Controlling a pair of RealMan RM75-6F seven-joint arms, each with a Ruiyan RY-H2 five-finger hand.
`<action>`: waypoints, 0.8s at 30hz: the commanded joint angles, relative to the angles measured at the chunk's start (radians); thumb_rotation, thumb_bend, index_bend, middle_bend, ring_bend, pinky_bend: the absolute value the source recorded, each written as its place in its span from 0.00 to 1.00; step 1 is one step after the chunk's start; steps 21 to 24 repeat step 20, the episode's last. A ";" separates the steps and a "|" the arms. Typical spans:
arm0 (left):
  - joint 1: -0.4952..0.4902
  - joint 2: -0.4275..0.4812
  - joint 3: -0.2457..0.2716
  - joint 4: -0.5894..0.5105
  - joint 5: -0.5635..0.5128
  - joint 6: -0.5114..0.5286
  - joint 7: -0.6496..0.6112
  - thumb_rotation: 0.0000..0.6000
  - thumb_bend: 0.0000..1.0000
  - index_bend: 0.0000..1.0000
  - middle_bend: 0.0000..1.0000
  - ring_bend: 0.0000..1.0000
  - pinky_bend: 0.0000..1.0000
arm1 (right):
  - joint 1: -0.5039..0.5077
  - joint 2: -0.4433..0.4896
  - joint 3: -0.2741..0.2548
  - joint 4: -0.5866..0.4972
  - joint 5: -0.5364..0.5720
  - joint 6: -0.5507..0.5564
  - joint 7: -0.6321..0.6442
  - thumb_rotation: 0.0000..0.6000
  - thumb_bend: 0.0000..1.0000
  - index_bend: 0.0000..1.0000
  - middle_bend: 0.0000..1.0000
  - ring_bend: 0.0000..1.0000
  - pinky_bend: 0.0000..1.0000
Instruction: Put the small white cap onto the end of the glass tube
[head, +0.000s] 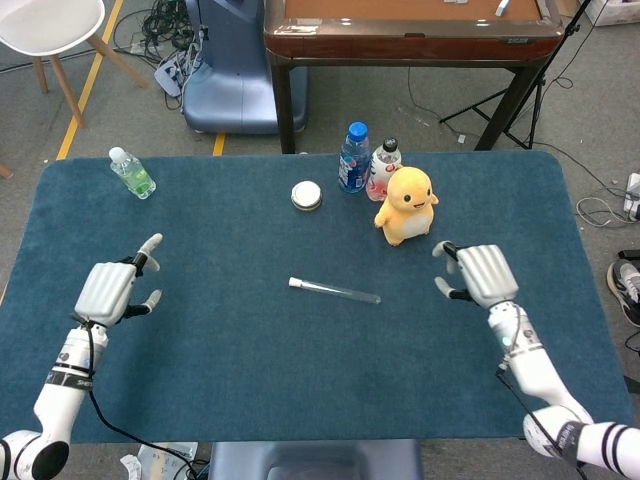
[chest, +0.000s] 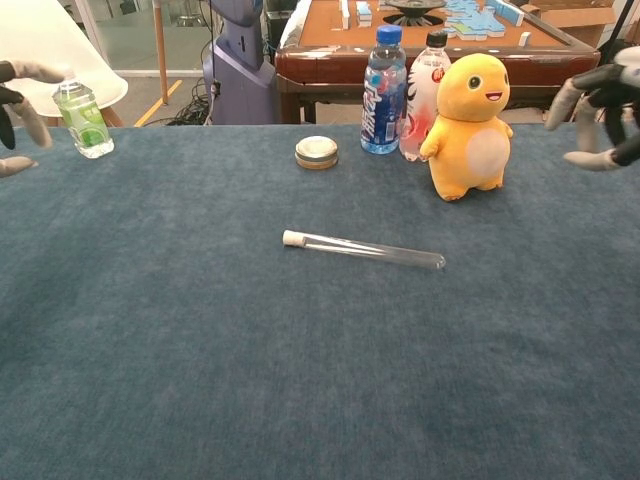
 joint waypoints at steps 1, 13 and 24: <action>0.067 0.003 0.030 -0.018 0.025 0.082 0.031 1.00 0.33 0.07 0.37 0.41 0.51 | -0.098 0.046 -0.054 -0.015 -0.057 0.110 0.024 1.00 0.31 0.39 0.57 0.59 0.73; 0.231 -0.021 0.120 -0.066 0.131 0.282 0.155 1.00 0.33 0.09 0.36 0.39 0.45 | -0.286 0.113 -0.139 -0.030 -0.125 0.273 0.107 1.00 0.31 0.43 0.57 0.59 0.73; 0.264 -0.042 0.122 -0.078 0.164 0.302 0.179 1.00 0.33 0.09 0.36 0.39 0.44 | -0.307 0.113 -0.137 -0.031 -0.152 0.275 0.123 1.00 0.31 0.43 0.57 0.59 0.71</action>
